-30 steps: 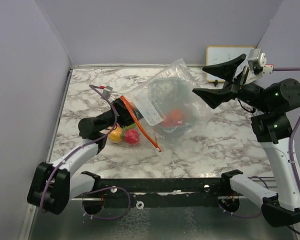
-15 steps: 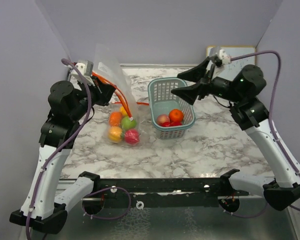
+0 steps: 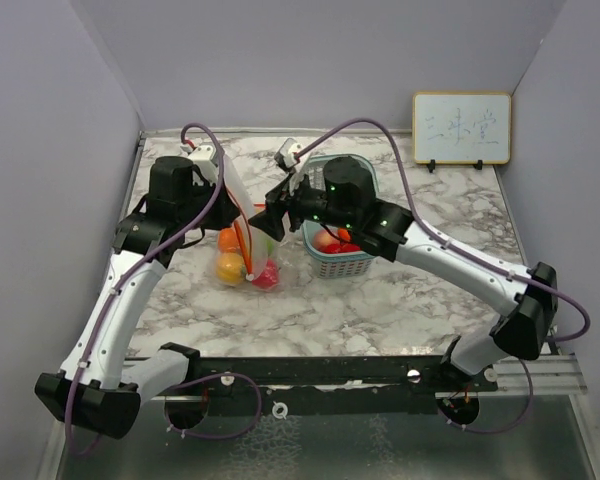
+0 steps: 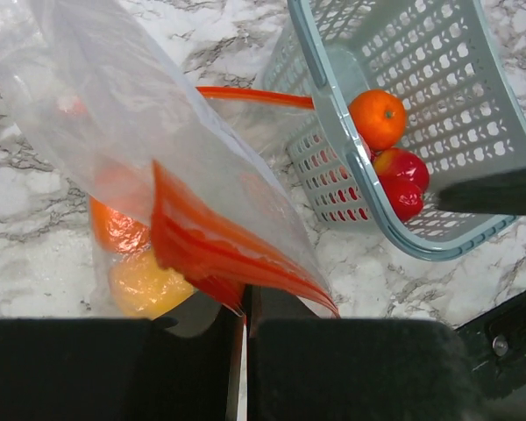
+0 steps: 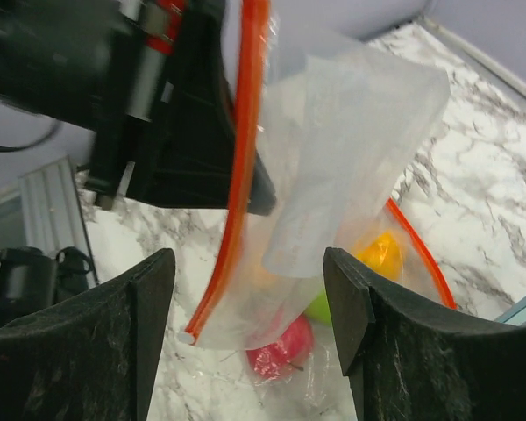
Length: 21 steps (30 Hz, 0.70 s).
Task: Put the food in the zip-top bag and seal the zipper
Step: Open the zipper of the food storage bag.
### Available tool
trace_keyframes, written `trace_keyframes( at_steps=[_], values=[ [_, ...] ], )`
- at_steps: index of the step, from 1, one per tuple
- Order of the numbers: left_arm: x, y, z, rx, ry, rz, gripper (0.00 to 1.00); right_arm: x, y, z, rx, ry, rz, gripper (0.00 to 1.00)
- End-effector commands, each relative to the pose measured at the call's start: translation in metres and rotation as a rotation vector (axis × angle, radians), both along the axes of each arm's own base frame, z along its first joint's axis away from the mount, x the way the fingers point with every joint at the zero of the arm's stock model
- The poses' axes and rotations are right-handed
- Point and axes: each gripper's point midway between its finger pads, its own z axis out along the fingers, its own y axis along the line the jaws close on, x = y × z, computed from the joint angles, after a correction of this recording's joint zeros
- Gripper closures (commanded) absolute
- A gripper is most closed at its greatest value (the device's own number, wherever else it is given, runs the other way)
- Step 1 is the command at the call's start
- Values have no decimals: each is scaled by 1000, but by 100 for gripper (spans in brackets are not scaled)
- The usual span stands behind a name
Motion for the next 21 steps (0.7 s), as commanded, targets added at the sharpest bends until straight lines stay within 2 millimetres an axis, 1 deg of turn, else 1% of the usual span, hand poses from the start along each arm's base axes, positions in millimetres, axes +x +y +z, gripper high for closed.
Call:
trace_keyframes(
  at_steps=[1,5,11,16,21],
  values=[
    [-4,-3,21,-19,-60,-36,100,34,6,1,14,-29,-157,32],
    [-3,-4,16,-20,-51,-40,100,31,21,-14,-13,-12,-145,32],
    [3,-8,18,-30,-57,-47,100,26,32,-25,-16,15,-112,32],
    [8,-8,15,-24,-56,-43,100,13,36,-26,-17,18,-83,32],
    [12,-11,18,-31,-61,-48,100,18,38,-41,-64,35,-114,32]
  ],
)
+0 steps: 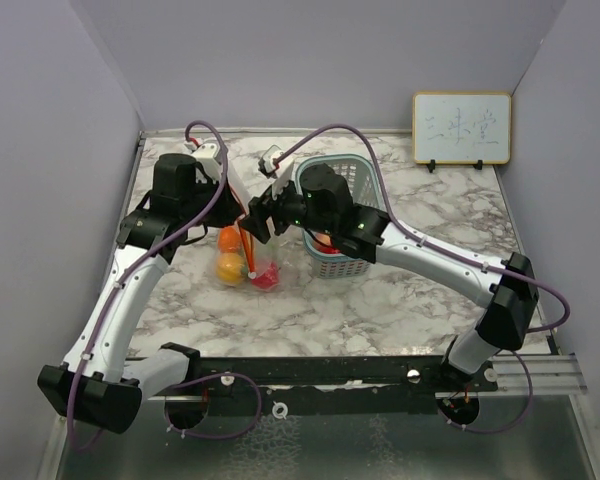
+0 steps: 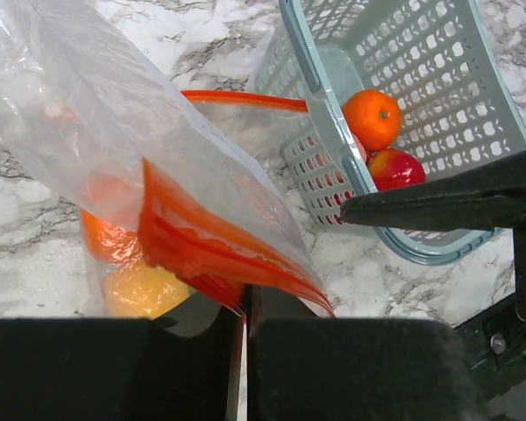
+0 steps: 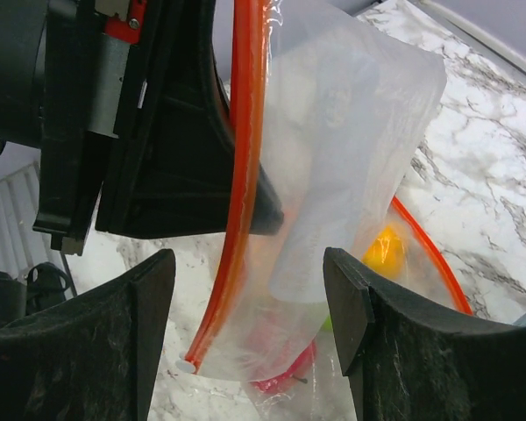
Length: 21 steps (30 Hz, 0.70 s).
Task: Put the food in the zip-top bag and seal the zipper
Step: Open the zipper of the food storage bag.
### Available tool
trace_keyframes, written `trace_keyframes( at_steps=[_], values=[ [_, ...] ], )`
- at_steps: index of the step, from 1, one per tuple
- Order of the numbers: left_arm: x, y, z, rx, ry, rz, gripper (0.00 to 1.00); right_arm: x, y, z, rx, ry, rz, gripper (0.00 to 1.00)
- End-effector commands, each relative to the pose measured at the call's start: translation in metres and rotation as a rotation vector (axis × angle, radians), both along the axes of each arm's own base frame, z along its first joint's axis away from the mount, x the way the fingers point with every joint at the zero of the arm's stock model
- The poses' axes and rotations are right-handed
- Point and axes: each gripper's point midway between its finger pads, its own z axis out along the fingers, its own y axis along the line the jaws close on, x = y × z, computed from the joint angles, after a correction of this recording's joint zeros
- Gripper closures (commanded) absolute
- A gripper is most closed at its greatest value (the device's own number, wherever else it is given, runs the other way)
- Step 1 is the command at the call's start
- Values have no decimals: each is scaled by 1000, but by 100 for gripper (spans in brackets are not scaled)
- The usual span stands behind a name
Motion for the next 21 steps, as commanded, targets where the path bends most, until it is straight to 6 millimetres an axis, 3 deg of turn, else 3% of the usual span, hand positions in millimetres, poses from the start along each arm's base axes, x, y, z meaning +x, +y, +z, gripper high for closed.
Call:
trace_keyframes(
  at_steps=[1,9,12,18,21],
  values=[
    [7,-5,17,-22,-54,-23,100,7,7,-1,-9,-2,-42,33],
    [-2,-4,32,-20,-82,-40,100,37,-8,-22,-101,-1,-228,79],
    [-7,-2,36,-12,-84,-47,100,56,-29,-23,-114,-15,-397,95],
    [-45,4,38,1,-72,-96,100,92,-116,-5,-116,-142,-905,98],
    [-59,26,28,76,-51,-13,100,97,-136,1,-105,-163,-963,98]
  ],
)
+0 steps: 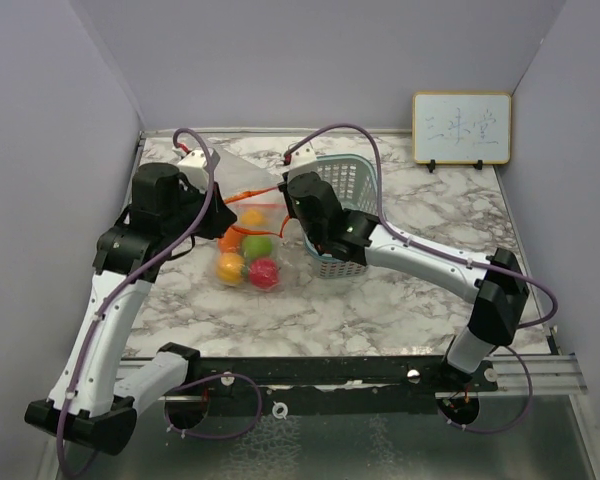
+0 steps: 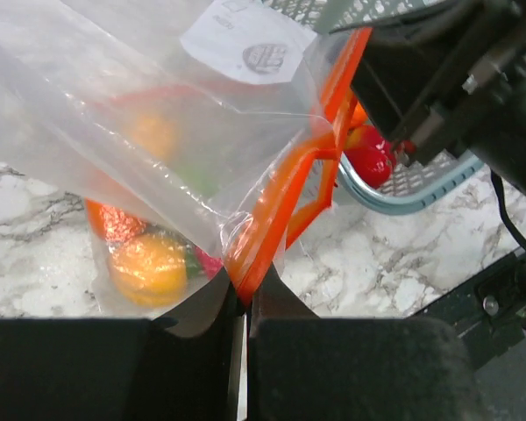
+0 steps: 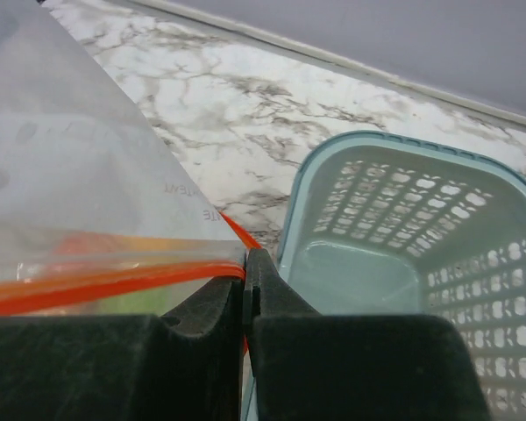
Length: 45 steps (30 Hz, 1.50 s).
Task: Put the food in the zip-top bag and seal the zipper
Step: Open the zipper of the food storage bag.
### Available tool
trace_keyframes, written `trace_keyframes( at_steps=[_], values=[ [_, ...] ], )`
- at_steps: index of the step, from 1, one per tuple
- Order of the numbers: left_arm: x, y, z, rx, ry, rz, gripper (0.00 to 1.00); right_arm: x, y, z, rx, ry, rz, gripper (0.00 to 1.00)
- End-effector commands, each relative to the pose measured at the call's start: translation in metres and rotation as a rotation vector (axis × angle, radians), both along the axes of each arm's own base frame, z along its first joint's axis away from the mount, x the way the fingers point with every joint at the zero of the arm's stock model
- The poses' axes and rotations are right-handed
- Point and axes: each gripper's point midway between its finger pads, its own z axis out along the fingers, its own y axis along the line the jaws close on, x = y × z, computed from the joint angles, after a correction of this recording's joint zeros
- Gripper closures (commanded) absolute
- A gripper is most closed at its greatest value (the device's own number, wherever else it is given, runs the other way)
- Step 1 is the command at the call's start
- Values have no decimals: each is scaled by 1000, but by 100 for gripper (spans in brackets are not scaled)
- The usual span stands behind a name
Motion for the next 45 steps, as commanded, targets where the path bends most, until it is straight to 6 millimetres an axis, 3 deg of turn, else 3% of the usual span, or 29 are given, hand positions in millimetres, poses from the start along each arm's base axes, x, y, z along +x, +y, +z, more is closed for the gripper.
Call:
trace_keyframes(
  at_steps=[1,4,8,11,19,21,25,31,38,41,43,45],
  values=[
    [-31,31,-7,100,15,82,100,15,-59,31,30,-108,-275,98],
    [-25,39,-13,122,19,138,100,7,-35,32,86,-73,-132,98],
    [-5,15,-16,0,-11,100,100,-31,22,38,210,1,254,98],
    [9,-2,-25,-85,-28,69,100,-53,41,39,293,70,382,98],
    [22,-12,-31,-253,-75,134,81,-52,36,22,369,149,306,98],
    [25,-11,-35,-303,-82,175,71,-52,35,20,406,170,280,98],
    [25,-15,-43,-406,-91,200,56,-53,31,22,465,186,249,98],
    [20,-20,-48,-480,-114,182,47,-55,26,29,533,188,222,98],
    [15,-32,-49,-613,-136,129,48,-57,28,34,598,208,226,98],
    [14,-35,-51,-648,-138,120,54,-58,31,33,618,220,230,98],
    [14,-35,-53,-654,-138,122,66,-57,31,31,628,223,222,98],
    [14,-35,-52,-647,-147,118,93,-56,29,30,630,222,209,98]
  ],
)
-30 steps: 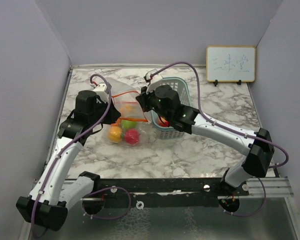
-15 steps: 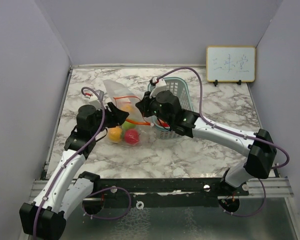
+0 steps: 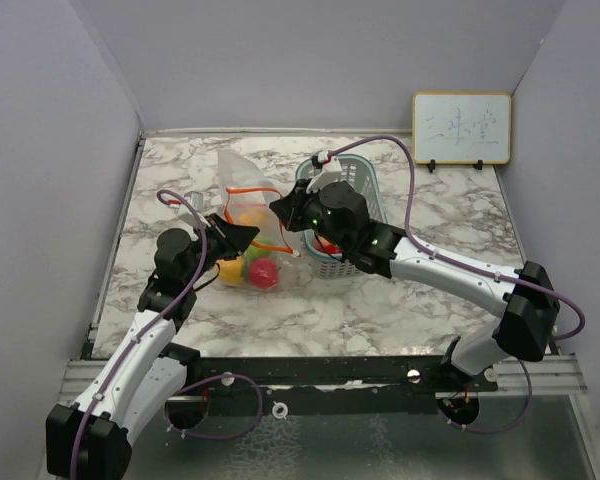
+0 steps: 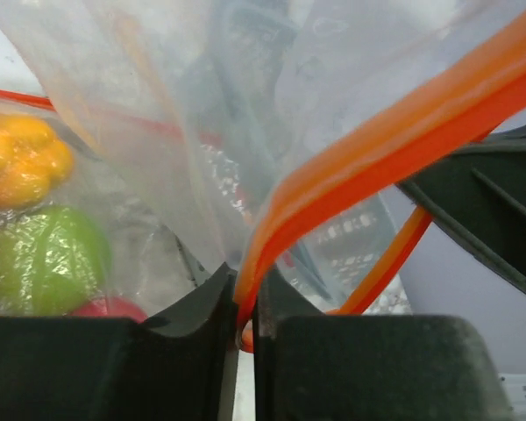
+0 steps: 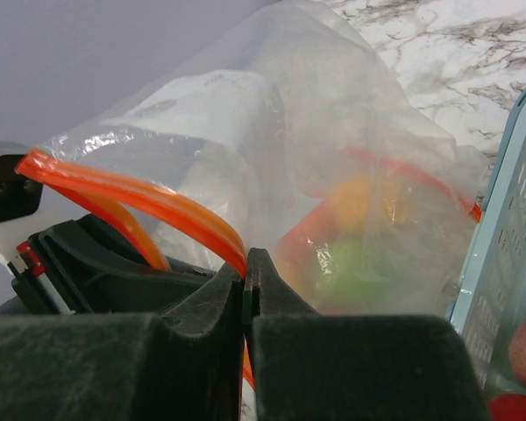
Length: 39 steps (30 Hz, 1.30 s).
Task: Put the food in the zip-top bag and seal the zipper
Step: Open the zipper of the food storage bag.
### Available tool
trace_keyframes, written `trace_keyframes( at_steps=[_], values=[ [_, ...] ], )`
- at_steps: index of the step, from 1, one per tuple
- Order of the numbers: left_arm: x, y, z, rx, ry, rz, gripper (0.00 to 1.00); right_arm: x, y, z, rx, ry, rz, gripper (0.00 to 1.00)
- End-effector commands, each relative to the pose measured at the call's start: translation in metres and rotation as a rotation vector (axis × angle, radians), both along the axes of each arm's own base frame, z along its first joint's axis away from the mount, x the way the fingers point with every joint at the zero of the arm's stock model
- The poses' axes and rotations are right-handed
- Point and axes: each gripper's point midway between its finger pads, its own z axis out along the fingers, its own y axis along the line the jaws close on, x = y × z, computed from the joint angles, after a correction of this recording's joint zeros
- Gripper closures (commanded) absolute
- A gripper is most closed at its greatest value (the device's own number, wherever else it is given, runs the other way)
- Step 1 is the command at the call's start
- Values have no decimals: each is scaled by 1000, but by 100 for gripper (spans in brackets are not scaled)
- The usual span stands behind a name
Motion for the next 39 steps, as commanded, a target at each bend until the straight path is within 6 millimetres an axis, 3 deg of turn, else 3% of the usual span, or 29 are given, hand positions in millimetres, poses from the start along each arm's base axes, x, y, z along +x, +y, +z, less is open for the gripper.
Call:
trace_keyframes(
  at_steps=[1,4,9,12,14,18,19,21,23,27,31,33,35,39],
  values=[
    [-1,-4,28,-39,-98,-27,100,2,-4,13,68,-8,-38,98],
    [-1,5,32,52,-84,3,100,8,-16,11,24,-25,-90,98],
    [-6,61,53,450,32,163,100,37,-71,-15,-251,-84,-341,98],
    [-15,76,67,597,83,147,100,47,-94,-25,-376,-111,-436,98],
    [-19,75,72,631,110,103,100,49,-94,-31,-415,-118,-428,98],
    [-23,63,55,637,160,5,100,45,-72,-45,-438,-98,-311,96],
    [-22,60,50,630,169,-9,100,41,-63,-45,-432,-104,-255,88],
    [-21,53,37,611,191,-41,100,30,-42,-41,-410,-147,-106,57],
    [-18,47,24,593,213,-65,100,13,-22,-30,-388,-196,65,36],
    [-7,42,3,570,248,-65,100,-12,-19,2,-321,-263,189,10],
    [4,42,-10,577,273,-48,100,-39,-39,38,-264,-303,235,6],
    [9,37,-8,564,262,-56,100,-43,-54,41,-274,-275,203,6],
    [15,34,-6,551,249,-61,100,-37,-73,35,-329,-205,136,8],
    [23,28,1,533,217,-68,100,-16,-119,-16,-482,-5,-10,11]
  ],
)
